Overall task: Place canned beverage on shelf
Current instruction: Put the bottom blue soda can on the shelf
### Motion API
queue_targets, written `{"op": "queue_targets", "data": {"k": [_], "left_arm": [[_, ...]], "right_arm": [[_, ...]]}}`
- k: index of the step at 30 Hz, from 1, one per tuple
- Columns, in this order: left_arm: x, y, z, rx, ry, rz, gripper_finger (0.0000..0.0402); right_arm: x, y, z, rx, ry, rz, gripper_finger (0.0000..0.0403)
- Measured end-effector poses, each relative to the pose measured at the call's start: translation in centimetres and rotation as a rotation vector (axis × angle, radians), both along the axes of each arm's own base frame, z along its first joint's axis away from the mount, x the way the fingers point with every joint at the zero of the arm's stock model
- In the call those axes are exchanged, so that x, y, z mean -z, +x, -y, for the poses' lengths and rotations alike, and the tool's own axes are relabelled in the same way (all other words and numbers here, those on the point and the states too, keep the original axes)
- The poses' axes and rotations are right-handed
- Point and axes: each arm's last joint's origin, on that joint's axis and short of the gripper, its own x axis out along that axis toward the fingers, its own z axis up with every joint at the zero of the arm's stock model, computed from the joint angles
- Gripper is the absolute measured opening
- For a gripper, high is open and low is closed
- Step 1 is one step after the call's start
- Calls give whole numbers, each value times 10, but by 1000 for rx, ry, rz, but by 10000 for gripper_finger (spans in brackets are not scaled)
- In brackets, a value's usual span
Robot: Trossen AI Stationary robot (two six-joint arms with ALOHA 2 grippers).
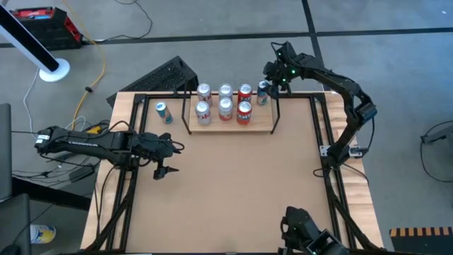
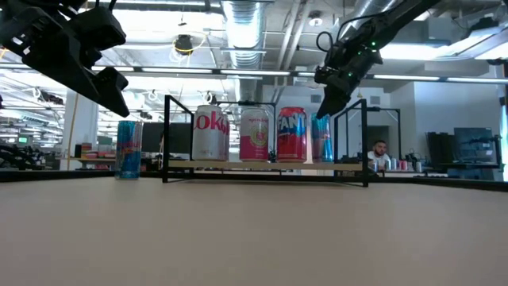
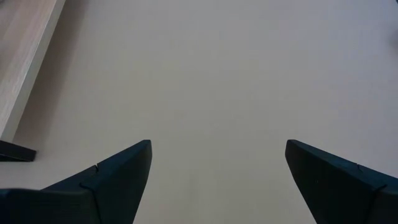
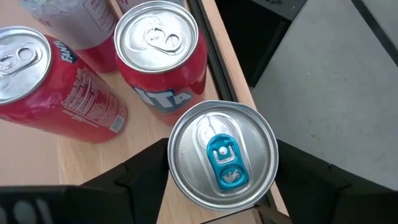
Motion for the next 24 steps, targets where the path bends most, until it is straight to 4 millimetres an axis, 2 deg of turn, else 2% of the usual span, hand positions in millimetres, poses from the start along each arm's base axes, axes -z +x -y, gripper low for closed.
{"op": "queue_targets", "data": {"k": [14,24], "left_arm": [[0,0,0,7,-5,0,355],[0,0,0,8,-6,-1,355]], "right_arm": [[2,6,-10,-21,28,-40,291],[-10,1,-22,1,-25,-99,292]]}}
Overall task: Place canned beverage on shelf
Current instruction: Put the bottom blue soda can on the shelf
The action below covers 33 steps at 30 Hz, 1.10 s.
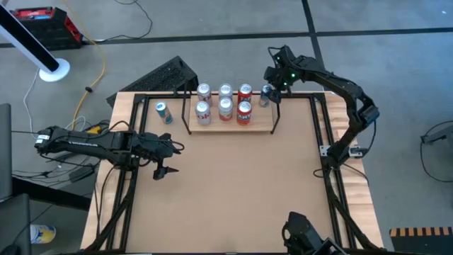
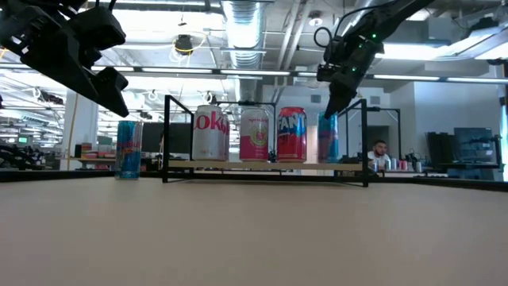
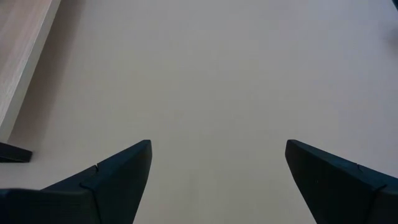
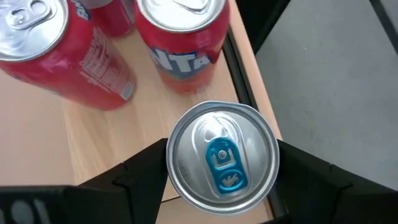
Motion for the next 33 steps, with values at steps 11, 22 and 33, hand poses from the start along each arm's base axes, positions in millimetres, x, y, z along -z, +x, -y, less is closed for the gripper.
{"op": "queue_targets", "data": {"k": [11,22,33], "left_arm": [[0,0,0,0,0,0,355],[0,0,0,0,0,0,355],[0,0,0,-1,0,1,355]], "right_arm": [[1,4,0,-4,-12,0,292],[0,8,-1,24,-61,-28,309],[-3,18,-9,-13,-122,-63,362]]}}
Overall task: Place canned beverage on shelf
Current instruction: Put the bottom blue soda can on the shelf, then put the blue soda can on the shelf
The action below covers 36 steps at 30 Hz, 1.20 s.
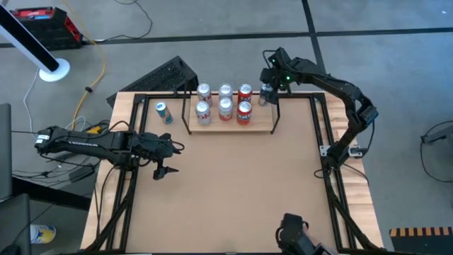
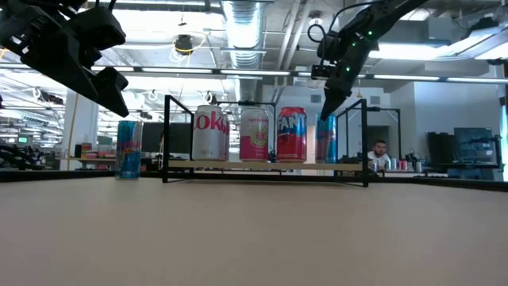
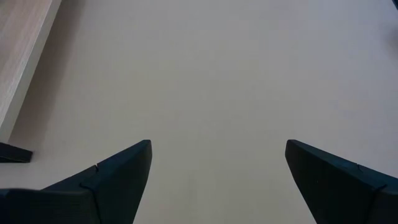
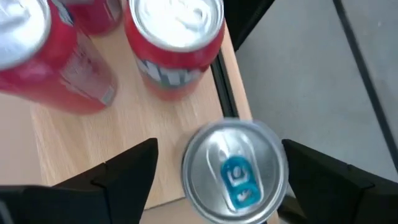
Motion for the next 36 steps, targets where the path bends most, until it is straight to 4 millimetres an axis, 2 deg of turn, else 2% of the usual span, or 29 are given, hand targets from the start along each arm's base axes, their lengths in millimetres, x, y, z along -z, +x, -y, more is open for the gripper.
{"op": "queue_targets", "data": {"k": [8,14,19,24,26,30,34,36], "left_arm": [[0,0,0,1,-1,0,355],[0,0,0,1,-1,0,355],[0,0,0,2,-1,0,355],[-3,1,0,-12,-20,18,355],[-13,3,-1,-53,-35,51,355],[-51,2,-5,-223,9,115,355],[-85,-7,-12,-414,110,109,355],[-96,-12,-18,-545,164,61,355]], "right_arm": [[-26,11,-5,-27,-69,50,362],[-59,20,-17,-13,-101,84,361],[-90,33,-47,-21,-37,126,361],[-109,42,-87,-1,83,129,361],[-114,45,-103,10,134,123,361],[-118,47,-138,6,231,51,360],[-112,45,-173,-23,306,-91,360],[-108,43,-190,-13,310,-164,360]]}}
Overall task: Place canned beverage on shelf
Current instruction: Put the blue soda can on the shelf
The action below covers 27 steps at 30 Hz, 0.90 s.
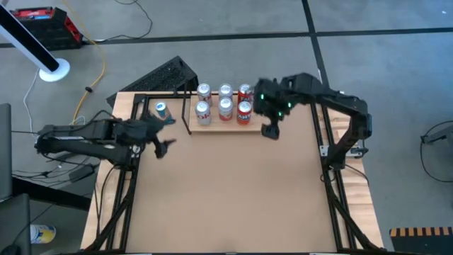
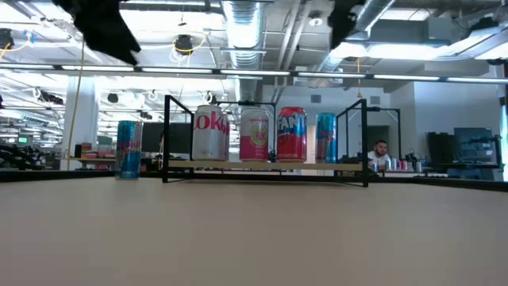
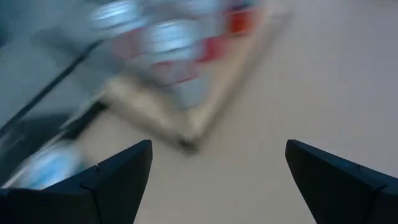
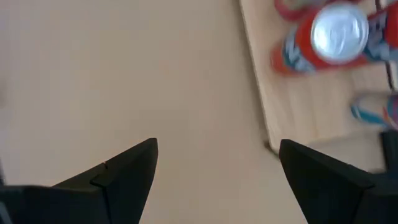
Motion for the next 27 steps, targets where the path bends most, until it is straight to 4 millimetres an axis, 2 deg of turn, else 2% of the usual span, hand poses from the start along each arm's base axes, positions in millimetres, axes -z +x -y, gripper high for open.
{"op": "queue_targets", "data": {"k": [5,10,14,16,21,27], "left_arm": [[-13,0,-26,-308,-46,-143,355],[-6,13,-65,-412,-119,-316,355],[2,9,-95,-557,-170,-419,355],[5,7,-107,-574,-189,-432,355],[10,6,-129,-538,-258,-402,355],[18,8,-147,-557,-270,-416,355]], "right_arm": [[0,-6,-37,-2,-132,-36,360],[-5,-22,-71,-14,-219,30,360],[-1,-34,-93,-25,-265,78,360],[3,-40,-102,-38,-281,93,360],[19,-50,-115,-73,-318,86,360],[29,-54,-116,-34,-307,70,360]]}}
